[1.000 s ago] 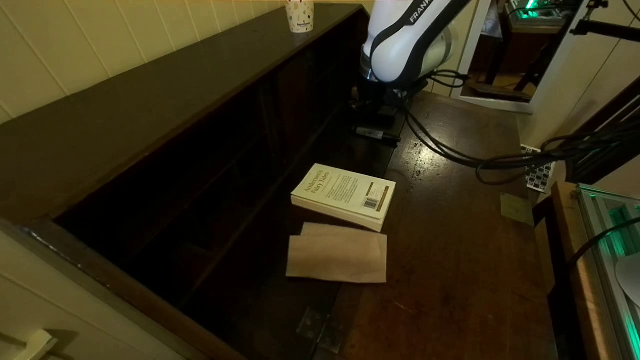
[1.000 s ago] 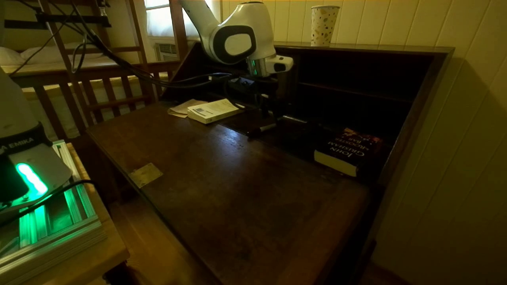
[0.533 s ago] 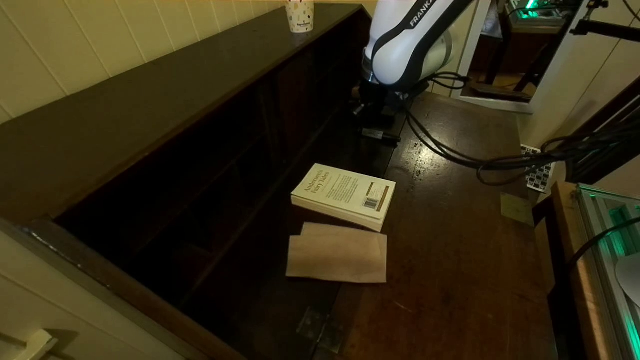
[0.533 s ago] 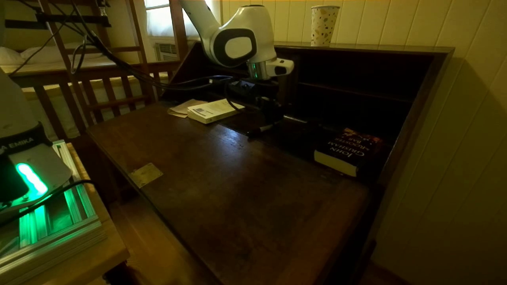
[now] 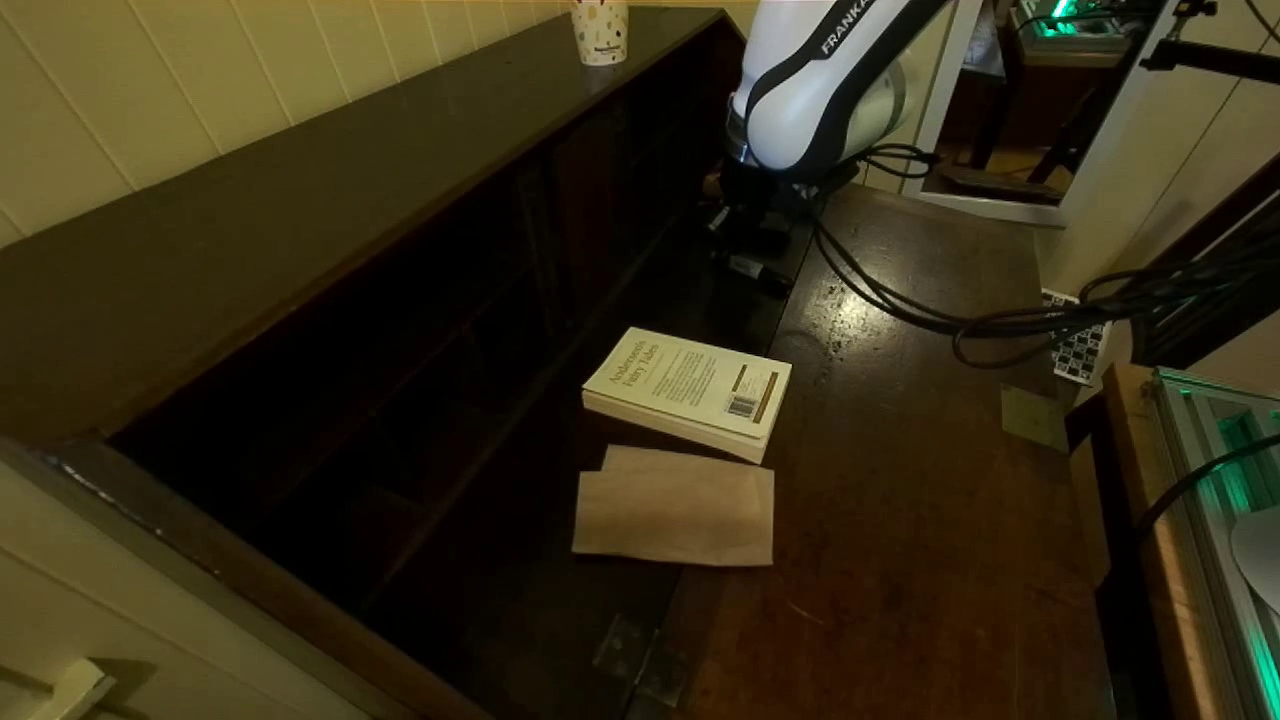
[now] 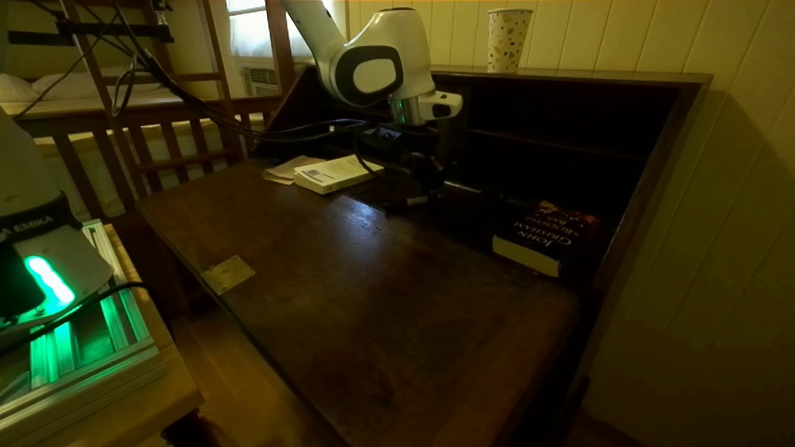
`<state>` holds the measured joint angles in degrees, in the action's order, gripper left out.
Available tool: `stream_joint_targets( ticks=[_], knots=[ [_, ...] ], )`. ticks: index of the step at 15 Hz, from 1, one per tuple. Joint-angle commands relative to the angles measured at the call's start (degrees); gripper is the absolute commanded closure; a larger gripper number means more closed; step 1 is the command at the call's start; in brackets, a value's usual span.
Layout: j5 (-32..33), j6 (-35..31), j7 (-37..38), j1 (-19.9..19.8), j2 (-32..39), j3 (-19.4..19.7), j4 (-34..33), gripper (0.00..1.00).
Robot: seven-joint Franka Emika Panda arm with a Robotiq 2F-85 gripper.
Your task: Put the marker in the cup
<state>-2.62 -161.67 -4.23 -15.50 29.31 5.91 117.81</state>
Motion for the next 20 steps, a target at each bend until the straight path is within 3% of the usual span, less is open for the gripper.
stream_joint_targets(
  ticks=[1,10,20],
  knots=[
    [-0.6,-1.2,-1.6,-0.8,-0.6,-0.5,0.0,0.95],
    [4.0,0.5,1.6,2.6,-11.8,6.5,2.5,0.95],
    [12.7,-6.2,6.8,6.0,-19.6,12.3,1.7,0.95]
  ],
)
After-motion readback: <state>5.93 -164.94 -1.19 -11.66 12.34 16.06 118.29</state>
